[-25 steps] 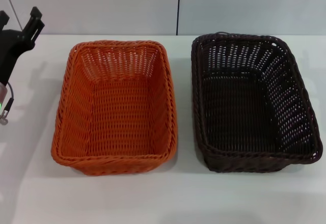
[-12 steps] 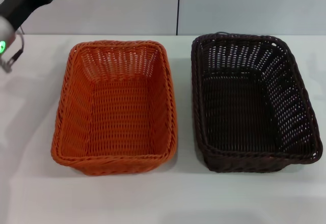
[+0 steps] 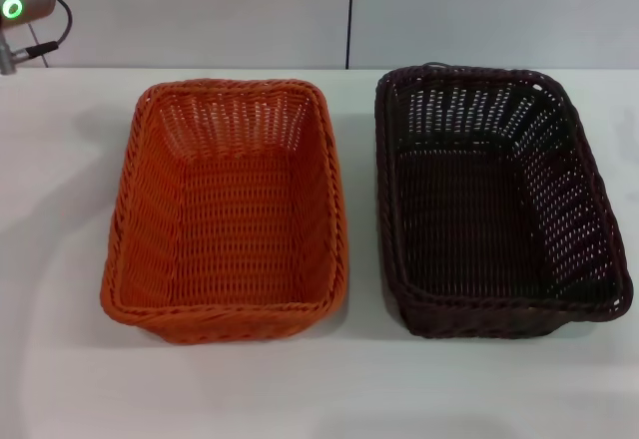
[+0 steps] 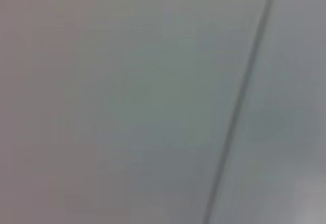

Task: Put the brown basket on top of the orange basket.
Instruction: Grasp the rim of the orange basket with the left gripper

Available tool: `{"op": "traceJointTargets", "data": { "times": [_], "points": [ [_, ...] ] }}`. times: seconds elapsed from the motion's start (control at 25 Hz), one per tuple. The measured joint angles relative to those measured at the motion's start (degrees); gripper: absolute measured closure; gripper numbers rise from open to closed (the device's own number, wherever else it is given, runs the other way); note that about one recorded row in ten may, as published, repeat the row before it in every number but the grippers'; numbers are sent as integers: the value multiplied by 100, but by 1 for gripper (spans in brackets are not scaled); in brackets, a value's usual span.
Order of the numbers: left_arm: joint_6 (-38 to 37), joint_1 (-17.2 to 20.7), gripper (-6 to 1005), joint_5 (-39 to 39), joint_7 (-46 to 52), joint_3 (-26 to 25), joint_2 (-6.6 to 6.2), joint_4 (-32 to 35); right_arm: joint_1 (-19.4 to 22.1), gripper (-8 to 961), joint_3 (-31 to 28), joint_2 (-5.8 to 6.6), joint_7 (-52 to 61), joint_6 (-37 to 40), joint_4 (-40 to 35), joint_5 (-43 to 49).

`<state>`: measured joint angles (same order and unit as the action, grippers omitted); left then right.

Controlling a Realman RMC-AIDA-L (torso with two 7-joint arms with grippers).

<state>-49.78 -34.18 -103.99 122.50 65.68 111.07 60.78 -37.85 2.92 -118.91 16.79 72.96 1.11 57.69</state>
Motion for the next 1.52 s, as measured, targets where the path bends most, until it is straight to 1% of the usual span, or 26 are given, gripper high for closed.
{"op": "traceJointTargets", "data": {
  "times": [0.04,0.08,0.16,0.2,0.24,0.28,0.32,0.36,0.4,0.48,0.52,0.56,0.6,0.64,0.68,0.76,0.8,0.84,0.88,1.08,1.2,1.24,1.4,1.52],
  "points": [
    [0,0,183,0,0,0,0,0,0,340,0,0,0,0,0,0],
    [-378,-108,185,-529,332,-240,31,96,-7,340,4,3,0,0,-11,0],
    [-872,-243,188,-1274,834,-501,69,291,-27,341,6,7,0,0,-35,3],
    [-1278,-331,189,-1989,1415,-640,93,563,-44,341,7,9,0,-4,-60,12],
    [-1278,-331,191,-1989,1415,-640,93,563,-44,342,7,9,0,-4,-60,12],
    [-1457,-343,192,-2251,1639,-655,98,699,-50,342,8,9,0,-5,-71,15],
    [-1884,-352,194,-2792,2106,-664,120,1032,-53,343,7,9,-1,-6,-99,18],
    [-1884,-352,195,-2792,2106,-664,120,1032,-53,343,7,9,-1,-6,-99,18],
    [-2237,-353,197,-3243,2457,-668,153,1336,-54,344,7,9,-1,-6,-137,21],
    [-2237,-353,200,-3243,2457,-668,153,1336,-55,345,7,8,-1,-6,-182,23],
    [-2690,-352,201,-3861,2910,-670,247,1746,-55,345,7,8,-1,-6,-182,23],
    [-2805,-347,203,-4034,3029,-671,280,1870,-56,345,7,8,-1,-6,-202,23],
    [-3018,-317,204,-4419,3259,-680,379,2139,-56,346,7,8,-1,-6,-230,22],
    [-3018,-317,206,-4419,3259,-680,379,2139,-56,346,7,8,-1,-6,-230,22],
    [-3150,-293,207,-4689,3383,-698,471,2330,-56,347,5,8,-1,-6,-235,15],
    [-3253,-275,210,-4915,3471,-738,571,2448,-56,348,1,8,-1,-5,-243,3],
    [-3297,-269,212,-5036,3509,-760,619,2497,-59,348,-1,8,-1,-5,-255,-1],
    [-3297,-269,213,-5036,3509,-760,619,2497,-59,349,-1,8,-1,-5,-255,-1],
    [-3364,-266,215,-5266,3637,-760,669,2497,-63,349,-1,8,-1,-5,-265,-3],
    [-3425,-234,222,-5398,3869,-689,682,2426,-80,351,-2,8,-1,-3,-297,-7],
    [-3422,-121,227,-5394,4020,-482,701,2345,-99,353,-3,8,-1,-2,-309,-9],
    [-3422,-121,229,-5394,4020,-482,701,2345,-99,353,-3,8,-1,-2,-309,-9],
    [-3376,-54,234,-5342,4086,-223,732,2002,-129,355,-1,8,-1,-1,-313,-4],
    [-3355,-41,239,-5281,4088,-200,734,1875,-130,356,1,8,-1,-1,-313,3]
  ]
}}
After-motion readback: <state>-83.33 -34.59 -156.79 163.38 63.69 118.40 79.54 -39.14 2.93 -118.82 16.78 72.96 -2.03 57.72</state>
